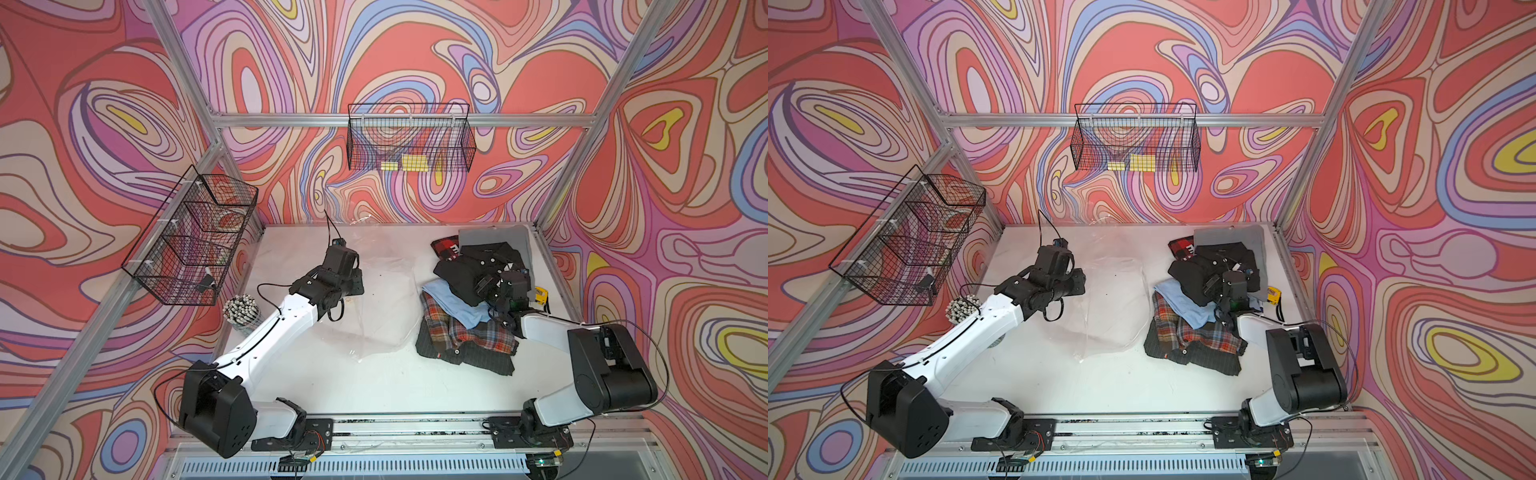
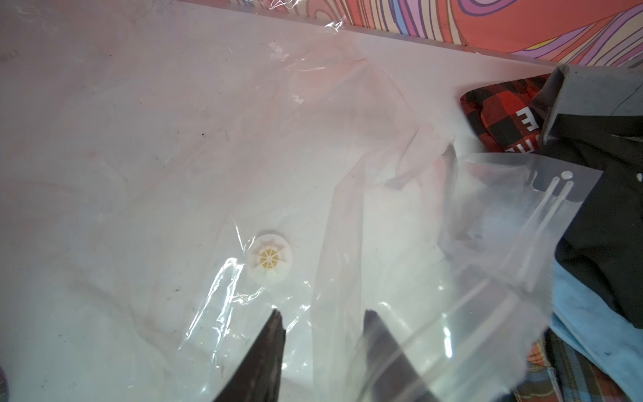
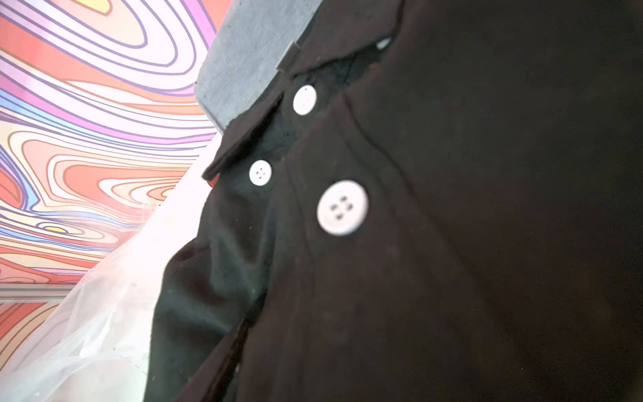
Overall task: Take the shirt out of the vacuum bag
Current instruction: Place the shirt at the center of the board.
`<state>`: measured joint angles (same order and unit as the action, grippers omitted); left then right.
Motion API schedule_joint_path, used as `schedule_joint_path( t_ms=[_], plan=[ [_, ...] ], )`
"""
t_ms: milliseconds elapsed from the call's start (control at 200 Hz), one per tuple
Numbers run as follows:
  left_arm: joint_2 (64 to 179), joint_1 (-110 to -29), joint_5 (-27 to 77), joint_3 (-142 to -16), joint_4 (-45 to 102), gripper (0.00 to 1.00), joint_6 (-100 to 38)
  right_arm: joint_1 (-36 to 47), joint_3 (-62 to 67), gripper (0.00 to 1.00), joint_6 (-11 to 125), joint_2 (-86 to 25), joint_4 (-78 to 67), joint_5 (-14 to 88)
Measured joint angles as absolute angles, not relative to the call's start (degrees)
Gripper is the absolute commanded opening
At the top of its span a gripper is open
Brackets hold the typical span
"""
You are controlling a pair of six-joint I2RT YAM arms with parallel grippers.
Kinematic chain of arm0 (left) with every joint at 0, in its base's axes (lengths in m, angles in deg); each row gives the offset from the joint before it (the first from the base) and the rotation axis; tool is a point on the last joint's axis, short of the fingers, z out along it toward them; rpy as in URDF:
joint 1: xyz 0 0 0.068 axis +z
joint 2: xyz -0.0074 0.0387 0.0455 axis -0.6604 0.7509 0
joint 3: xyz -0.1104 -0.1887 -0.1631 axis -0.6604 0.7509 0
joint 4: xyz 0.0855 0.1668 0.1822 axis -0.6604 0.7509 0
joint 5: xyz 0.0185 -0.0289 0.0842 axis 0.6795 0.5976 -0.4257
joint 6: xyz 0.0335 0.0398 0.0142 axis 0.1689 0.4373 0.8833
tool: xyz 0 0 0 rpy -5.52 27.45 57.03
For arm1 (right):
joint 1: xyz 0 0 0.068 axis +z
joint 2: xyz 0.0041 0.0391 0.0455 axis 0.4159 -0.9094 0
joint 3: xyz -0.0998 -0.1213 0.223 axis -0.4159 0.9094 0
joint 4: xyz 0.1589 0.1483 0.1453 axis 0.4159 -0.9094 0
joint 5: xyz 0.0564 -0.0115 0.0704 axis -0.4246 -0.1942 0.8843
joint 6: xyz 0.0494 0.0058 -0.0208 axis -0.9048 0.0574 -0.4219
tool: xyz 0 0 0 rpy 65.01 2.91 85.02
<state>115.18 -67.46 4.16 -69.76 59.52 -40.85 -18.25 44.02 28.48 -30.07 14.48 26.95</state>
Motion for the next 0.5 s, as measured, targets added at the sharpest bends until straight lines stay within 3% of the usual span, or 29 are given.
schedule_joint_path(
  t_ms=[60,80,95,280,501],
  plan=[
    [115.18,-67.46,3.66,-69.76,59.52,0.88,-40.74,-18.23,43.26,0.86,28.15,-30.61,14.07,27.50],
    [115.18,-67.46,3.44,-69.76,59.52,0.93,-40.81,-18.23,42.99,0.96,28.61,-30.70,14.00,27.72],
    [115.18,-67.46,3.29,-69.76,59.52,0.97,-40.72,-18.23,42.69,0.98,28.24,-30.77,13.65,27.72],
    [114.74,-67.46,0.27,-69.72,59.46,0.99,-40.78,-17.88,38.45,0.98,30.14,-28.82,5.98,27.63],
    [106.70,-67.46,-4.17,-63.66,53.88,0.99,-42.12,-16.59,27.93,0.98,35.89,-18.63,-7.75,23.20]
  ],
)
